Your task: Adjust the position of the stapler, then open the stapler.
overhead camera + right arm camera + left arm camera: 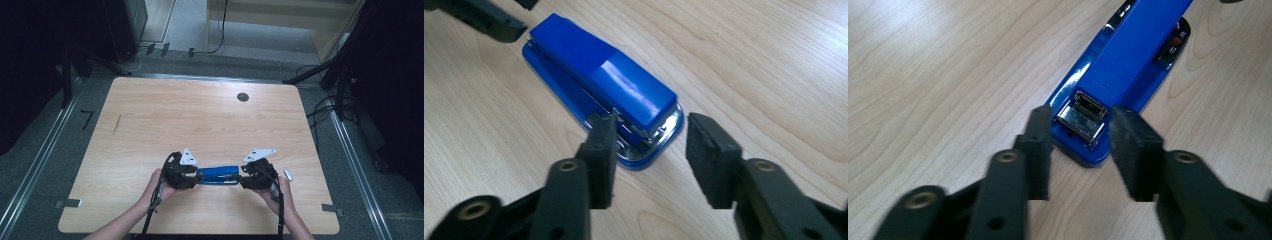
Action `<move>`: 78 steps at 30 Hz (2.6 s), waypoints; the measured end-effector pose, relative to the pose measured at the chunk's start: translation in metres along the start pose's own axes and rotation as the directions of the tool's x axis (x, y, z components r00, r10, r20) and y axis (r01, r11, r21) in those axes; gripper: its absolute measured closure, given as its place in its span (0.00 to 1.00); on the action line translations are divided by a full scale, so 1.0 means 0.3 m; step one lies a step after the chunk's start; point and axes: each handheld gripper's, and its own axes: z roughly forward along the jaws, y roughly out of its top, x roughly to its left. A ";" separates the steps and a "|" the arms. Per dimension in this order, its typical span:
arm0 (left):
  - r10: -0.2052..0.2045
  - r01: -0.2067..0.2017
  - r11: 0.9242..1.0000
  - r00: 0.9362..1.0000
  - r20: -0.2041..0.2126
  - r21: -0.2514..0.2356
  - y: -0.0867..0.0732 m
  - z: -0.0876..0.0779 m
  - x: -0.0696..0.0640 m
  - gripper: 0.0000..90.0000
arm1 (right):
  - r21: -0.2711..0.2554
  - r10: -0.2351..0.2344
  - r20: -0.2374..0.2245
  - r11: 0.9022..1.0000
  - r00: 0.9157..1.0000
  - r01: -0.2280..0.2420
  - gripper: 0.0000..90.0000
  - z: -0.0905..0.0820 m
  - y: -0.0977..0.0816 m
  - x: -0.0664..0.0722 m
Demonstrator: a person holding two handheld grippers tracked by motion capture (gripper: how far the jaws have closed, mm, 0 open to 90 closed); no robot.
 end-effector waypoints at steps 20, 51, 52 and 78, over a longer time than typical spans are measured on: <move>0.008 -0.017 0.997 0.992 -0.125 -0.075 0.031 -0.042 0.047 0.09 | -0.043 0.016 0.092 0.999 0.996 -0.012 0.01 -0.057 -0.046 -0.036; 0.234 -0.234 0.972 0.972 0.036 0.000 0.237 0.153 -0.132 0.28 | 0.049 0.093 0.034 0.994 0.995 -0.095 0.04 -0.076 -0.073 -0.081; 0.246 -0.246 0.969 0.969 0.036 0.001 0.242 0.160 -0.138 0.28 | 0.051 0.093 0.034 0.994 0.995 -0.094 0.05 -0.076 -0.074 -0.082; 0.411 -0.412 0.911 0.910 0.054 0.007 0.267 0.230 -0.184 0.67 | 0.070 0.097 0.053 0.992 0.994 -0.101 0.13 -0.062 -0.081 -0.095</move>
